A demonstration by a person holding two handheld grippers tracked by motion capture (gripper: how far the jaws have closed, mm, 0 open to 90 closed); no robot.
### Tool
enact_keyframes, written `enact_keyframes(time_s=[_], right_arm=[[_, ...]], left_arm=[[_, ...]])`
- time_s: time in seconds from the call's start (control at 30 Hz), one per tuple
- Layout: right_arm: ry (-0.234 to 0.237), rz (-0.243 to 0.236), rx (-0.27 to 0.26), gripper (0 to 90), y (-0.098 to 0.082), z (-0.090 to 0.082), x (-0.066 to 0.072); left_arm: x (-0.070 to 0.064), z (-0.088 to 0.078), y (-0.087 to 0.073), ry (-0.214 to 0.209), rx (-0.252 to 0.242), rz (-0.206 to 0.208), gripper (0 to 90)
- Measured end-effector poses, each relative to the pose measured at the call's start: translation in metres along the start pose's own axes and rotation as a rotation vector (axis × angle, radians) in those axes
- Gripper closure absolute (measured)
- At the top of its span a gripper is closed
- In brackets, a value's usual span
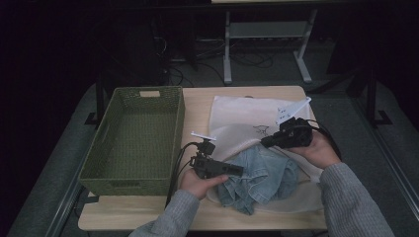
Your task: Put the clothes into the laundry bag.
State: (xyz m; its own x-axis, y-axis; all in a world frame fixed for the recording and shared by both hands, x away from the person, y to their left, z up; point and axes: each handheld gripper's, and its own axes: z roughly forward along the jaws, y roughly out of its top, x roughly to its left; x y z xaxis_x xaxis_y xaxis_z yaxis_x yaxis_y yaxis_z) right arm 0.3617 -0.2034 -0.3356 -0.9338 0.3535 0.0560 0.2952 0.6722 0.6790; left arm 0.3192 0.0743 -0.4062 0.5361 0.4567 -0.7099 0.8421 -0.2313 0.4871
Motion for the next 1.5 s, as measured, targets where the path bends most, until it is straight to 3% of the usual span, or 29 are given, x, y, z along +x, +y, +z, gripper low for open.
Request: enact_keyframes(time_s=[0.1,0.13,0.17,0.33,0.4,0.5,0.67,0.77,0.9,0.97,1.03,1.17,1.27,1.4,1.5], right_arm=[[0.003,-0.003,0.003,87.5,0.001,0.001,0.001],[0.003,-0.004,0.005,87.5,0.001,0.001,0.002],[0.008,-0.009,0.006,87.5,0.001,0.001,0.002],[0.017,-0.007,-0.005,87.5,0.0,-0.003,0.003],[0.019,-0.016,-0.009,87.5,0.001,-0.004,0.006],[0.022,-0.018,-0.002,87.5,0.0,-0.003,0.005],[0.021,0.0,0.008,87.5,-0.004,-0.002,0.002],[0.017,-0.003,0.01,87.4,-0.005,-0.002,0.001],[0.013,0.007,0.015,87.5,-0.007,-0.002,0.0],[0.012,0.005,0.014,87.5,-0.007,-0.002,0.0],[0.014,0.002,0.012,87.5,-0.006,0.0,0.001],[0.021,-0.008,0.021,87.5,-0.005,0.005,0.003],[0.029,-0.007,0.022,87.5,-0.006,0.004,0.003],[0.051,-0.023,0.01,87.6,-0.005,0.002,0.007],[0.049,-0.031,0.009,87.5,-0.005,0.001,0.01]], left_arm=[[0.004,0.008,-0.001,-0.016,-0.016,0.0,68.7],[0.007,0.013,-0.001,-0.009,-0.064,-0.012,68.7],[0.007,0.014,-0.001,-0.006,-0.083,-0.017,74.5],[0.005,0.012,0.005,0.023,-0.162,-0.036,77.8],[0.005,0.012,0.006,0.017,-0.163,-0.048,77.5],[0.003,0.01,0.002,0.014,-0.155,-0.037,73.0],[-0.003,-0.004,-0.003,0.021,-0.131,-0.013,48.2],[-0.007,-0.013,-0.007,0.049,-0.105,0.018,39.5],[-0.007,-0.018,-0.012,0.086,-0.062,0.041,35.8],[-0.002,-0.013,-0.013,0.089,-0.046,0.021,36.1],[0.003,-0.003,-0.015,0.078,-0.032,-0.003,42.0],[0.01,0.013,-0.017,0.048,-0.086,-0.023,72.0],[0.011,0.019,-0.014,0.002,-0.129,-0.049,77.2],[0.0,0.024,-0.002,0.025,-0.175,-0.042,78.9],[-0.003,0.025,0.0,0.036,-0.164,-0.024,78.1]])
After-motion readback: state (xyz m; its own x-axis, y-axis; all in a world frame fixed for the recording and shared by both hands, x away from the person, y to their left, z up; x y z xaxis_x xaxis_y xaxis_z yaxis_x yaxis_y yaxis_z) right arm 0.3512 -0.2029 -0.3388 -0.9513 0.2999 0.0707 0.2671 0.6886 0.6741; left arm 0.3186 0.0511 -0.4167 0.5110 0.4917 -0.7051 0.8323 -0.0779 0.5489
